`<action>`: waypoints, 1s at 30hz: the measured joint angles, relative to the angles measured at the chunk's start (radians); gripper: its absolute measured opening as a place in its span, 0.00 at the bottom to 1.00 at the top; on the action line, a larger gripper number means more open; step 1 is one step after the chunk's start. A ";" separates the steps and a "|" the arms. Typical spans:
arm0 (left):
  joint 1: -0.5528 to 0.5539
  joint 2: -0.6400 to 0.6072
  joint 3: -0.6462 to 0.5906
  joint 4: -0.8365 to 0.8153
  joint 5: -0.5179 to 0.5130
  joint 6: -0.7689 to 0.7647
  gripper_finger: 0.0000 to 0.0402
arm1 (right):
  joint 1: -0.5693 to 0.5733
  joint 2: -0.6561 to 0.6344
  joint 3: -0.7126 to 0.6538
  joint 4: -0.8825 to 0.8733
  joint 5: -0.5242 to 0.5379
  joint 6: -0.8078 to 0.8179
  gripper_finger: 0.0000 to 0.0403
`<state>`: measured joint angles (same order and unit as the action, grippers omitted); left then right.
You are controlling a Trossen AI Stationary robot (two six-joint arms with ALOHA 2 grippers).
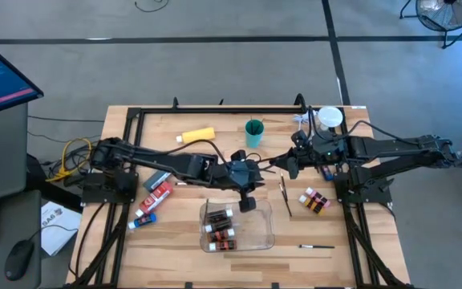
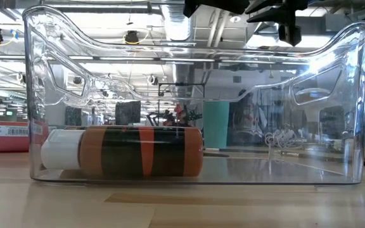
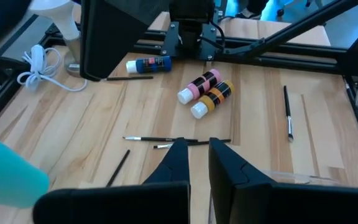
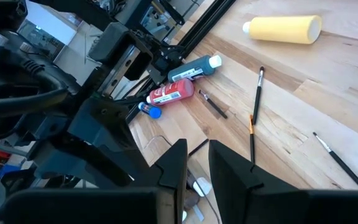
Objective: Pick & Place Paint Supplies
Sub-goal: Put the blue paint bottle into the transparent bin
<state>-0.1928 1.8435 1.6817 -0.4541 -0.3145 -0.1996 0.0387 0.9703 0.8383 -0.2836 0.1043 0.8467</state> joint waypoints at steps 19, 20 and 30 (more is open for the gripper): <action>0.000 0.000 0.000 0.011 0.000 0.000 0.00 | 0.000 0.000 0.000 0.000 -0.001 0.000 0.15; 0.000 0.000 0.000 0.013 0.000 0.000 0.00 | 0.000 0.000 0.000 0.000 -0.001 0.000 0.15; 0.000 0.000 0.000 0.017 -0.013 0.000 0.00 | 0.000 0.000 0.000 0.000 -0.001 0.000 0.15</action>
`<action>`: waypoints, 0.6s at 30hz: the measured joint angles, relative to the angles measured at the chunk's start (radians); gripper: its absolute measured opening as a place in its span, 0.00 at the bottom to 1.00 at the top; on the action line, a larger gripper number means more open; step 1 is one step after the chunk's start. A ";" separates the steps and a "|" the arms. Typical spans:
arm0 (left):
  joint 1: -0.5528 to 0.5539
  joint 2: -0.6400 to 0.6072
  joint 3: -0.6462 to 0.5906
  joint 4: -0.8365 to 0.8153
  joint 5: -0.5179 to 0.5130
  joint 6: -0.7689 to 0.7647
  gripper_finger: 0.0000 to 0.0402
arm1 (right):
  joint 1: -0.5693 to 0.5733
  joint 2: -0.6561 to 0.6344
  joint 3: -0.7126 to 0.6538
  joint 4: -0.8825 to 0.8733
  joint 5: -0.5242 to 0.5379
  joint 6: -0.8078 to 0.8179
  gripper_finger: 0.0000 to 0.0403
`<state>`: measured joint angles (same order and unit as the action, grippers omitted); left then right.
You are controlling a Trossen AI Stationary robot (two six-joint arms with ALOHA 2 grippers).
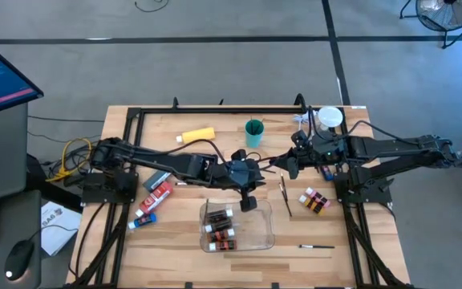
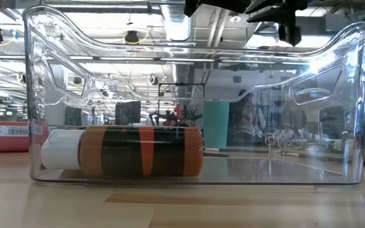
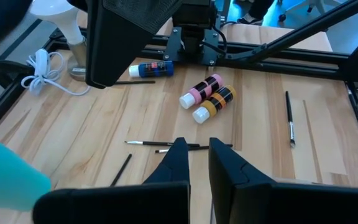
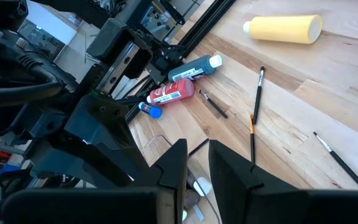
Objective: Pick & Place Paint Supplies
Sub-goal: Put the blue paint bottle into the transparent bin
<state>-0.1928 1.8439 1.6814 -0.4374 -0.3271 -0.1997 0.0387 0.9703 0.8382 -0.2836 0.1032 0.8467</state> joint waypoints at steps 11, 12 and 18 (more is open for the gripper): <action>0.004 0.001 0.000 0.008 -0.004 0.000 0.00 | 0.000 0.000 0.000 0.000 0.000 0.000 0.15; 0.004 0.001 0.000 0.010 -0.004 0.000 0.00 | 0.000 0.000 0.000 0.000 0.000 0.000 0.15; 0.013 0.001 0.000 0.013 -0.004 0.002 0.00 | 0.000 0.000 0.000 0.000 0.001 0.000 0.15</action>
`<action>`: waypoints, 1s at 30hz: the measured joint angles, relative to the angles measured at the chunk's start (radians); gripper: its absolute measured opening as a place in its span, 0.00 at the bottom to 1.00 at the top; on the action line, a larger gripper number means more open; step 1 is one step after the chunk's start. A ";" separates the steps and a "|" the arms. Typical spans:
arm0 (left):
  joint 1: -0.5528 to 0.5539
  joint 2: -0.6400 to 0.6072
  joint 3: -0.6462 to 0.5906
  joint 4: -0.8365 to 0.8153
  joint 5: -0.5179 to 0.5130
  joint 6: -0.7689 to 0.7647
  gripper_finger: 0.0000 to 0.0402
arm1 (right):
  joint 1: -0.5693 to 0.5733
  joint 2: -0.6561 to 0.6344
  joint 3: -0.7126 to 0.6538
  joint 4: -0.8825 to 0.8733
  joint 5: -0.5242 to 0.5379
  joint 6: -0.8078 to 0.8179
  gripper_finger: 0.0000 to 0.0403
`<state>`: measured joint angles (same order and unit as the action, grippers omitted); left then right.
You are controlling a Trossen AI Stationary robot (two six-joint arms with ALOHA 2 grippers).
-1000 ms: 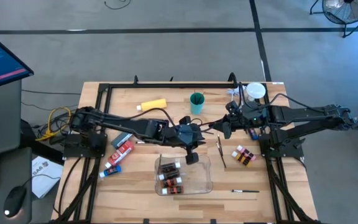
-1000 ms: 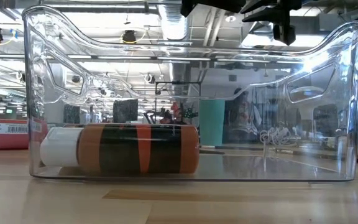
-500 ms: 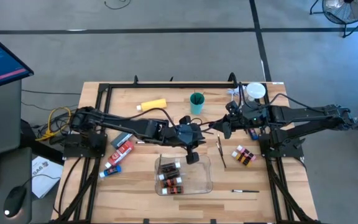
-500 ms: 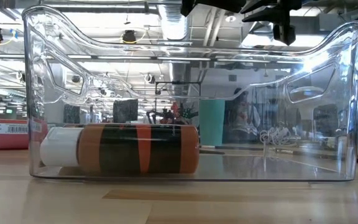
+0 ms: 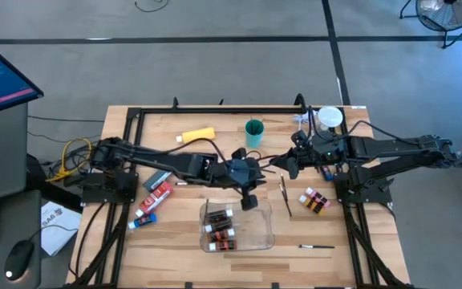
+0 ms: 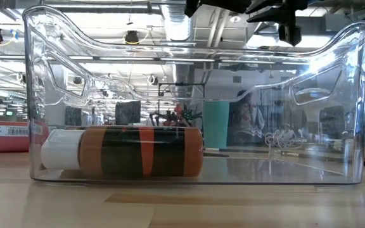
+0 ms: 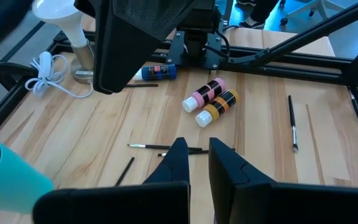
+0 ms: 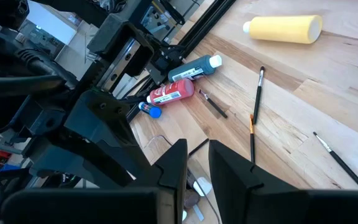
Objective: Pick & Place Paint Supplies
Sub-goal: Put the blue paint bottle into the transparent bin
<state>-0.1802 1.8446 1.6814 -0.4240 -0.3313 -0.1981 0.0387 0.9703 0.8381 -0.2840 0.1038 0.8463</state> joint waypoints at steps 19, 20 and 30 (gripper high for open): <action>0.019 -0.006 0.000 0.028 0.004 0.000 0.00 | -0.001 0.000 0.000 0.000 0.000 0.053 0.15; 0.023 -0.007 0.000 0.034 0.002 0.006 0.00 | -0.001 0.000 0.000 0.000 0.000 0.052 0.15; 0.024 -0.010 0.000 0.056 -0.002 -0.001 0.00 | -0.001 0.000 0.000 0.001 0.001 0.045 0.15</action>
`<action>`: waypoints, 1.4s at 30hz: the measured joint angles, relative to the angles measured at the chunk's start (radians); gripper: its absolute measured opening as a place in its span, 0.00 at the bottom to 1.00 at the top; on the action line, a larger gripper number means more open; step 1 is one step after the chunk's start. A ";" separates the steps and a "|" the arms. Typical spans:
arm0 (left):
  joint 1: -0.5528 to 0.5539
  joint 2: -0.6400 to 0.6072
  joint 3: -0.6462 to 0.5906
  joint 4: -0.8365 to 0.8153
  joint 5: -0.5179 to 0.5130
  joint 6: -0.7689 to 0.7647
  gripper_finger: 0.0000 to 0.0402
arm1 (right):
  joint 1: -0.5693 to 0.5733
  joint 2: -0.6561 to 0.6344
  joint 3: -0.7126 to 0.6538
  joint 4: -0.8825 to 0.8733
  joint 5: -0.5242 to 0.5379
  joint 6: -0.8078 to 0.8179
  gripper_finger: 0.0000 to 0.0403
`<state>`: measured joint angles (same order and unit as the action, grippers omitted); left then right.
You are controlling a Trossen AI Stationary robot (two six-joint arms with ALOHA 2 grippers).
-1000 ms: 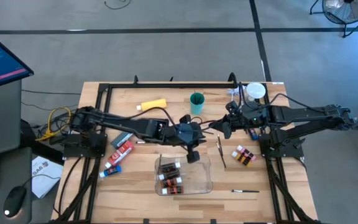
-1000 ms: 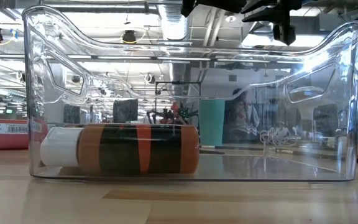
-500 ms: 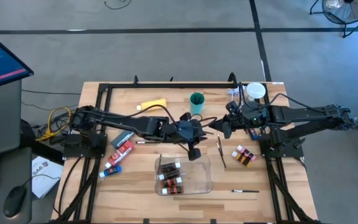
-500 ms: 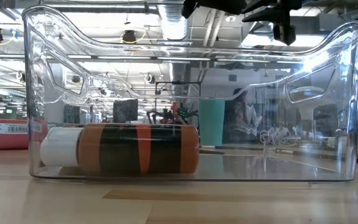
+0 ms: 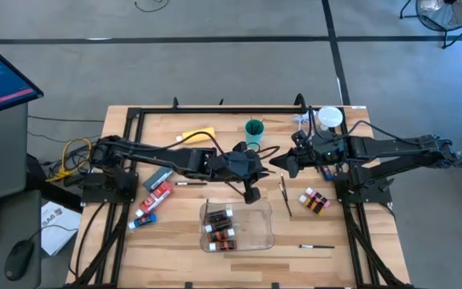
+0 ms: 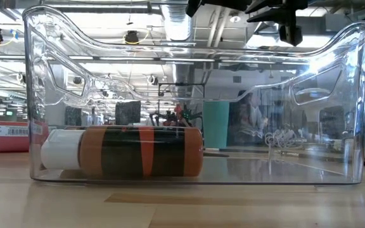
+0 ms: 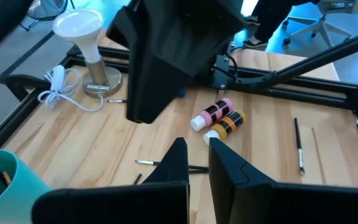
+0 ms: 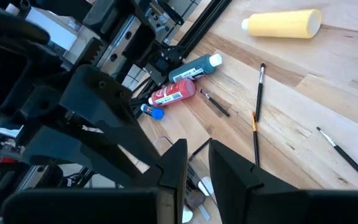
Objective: Pick & Place Paint Supplies
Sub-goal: Put the blue paint bottle into the transparent bin
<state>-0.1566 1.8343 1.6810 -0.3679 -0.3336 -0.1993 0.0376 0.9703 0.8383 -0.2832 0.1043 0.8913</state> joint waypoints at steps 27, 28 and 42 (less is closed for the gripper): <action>0.017 -0.102 0.000 0.033 0.015 -0.071 0.00 | 0.001 -0.003 0.000 0.039 -0.038 -0.039 0.15; 0.021 -0.114 0.000 0.030 0.015 -0.071 0.00 | 0.001 -0.003 0.000 0.037 -0.049 -0.052 0.15; 0.053 -0.367 -0.328 0.373 0.113 -0.118 0.00 | -0.071 -0.003 0.000 0.331 -0.138 -0.219 0.15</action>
<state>-0.1040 1.4674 1.3532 0.0048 -0.2203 -0.3178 -0.0338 0.9672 0.8383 0.0474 -0.0334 0.6720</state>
